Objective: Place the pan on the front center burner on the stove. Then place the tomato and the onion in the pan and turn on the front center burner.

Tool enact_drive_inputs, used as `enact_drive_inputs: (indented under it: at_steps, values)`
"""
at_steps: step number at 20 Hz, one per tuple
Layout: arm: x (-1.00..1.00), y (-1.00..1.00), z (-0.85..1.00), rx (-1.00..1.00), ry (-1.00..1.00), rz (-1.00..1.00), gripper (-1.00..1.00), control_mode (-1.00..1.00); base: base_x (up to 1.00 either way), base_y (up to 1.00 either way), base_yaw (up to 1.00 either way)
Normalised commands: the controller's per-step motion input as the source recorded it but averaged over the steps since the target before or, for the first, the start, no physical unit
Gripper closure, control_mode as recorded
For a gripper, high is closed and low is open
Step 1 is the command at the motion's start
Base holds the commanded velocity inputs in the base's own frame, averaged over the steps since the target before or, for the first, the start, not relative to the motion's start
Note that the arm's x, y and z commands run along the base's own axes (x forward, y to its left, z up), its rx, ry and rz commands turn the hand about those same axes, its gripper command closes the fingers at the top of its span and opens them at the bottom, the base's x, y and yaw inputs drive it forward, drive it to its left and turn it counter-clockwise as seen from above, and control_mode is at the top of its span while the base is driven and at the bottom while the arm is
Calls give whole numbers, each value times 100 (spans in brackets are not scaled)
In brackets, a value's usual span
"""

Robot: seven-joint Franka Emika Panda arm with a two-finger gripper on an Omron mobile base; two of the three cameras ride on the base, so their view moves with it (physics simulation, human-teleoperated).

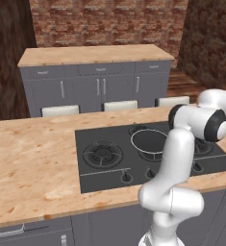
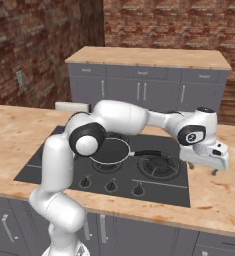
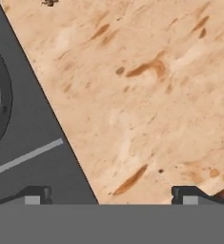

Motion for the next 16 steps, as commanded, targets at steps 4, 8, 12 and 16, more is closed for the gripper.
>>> enact_drive_inputs:
  at_steps: [4,8,12,16]
  values:
    - [-39,-40,0,-11,-3,-36,-100,-100,0,0,0]
    - [-33,-37,0,-7,0,-35,-100,-100,0,0,0]
    - [-40,-28,0,-5,-2,-33,-100,-100,0,0,0]
    - [-47,-27,4,-6,-10,-32,-100,-100,0,0,0]
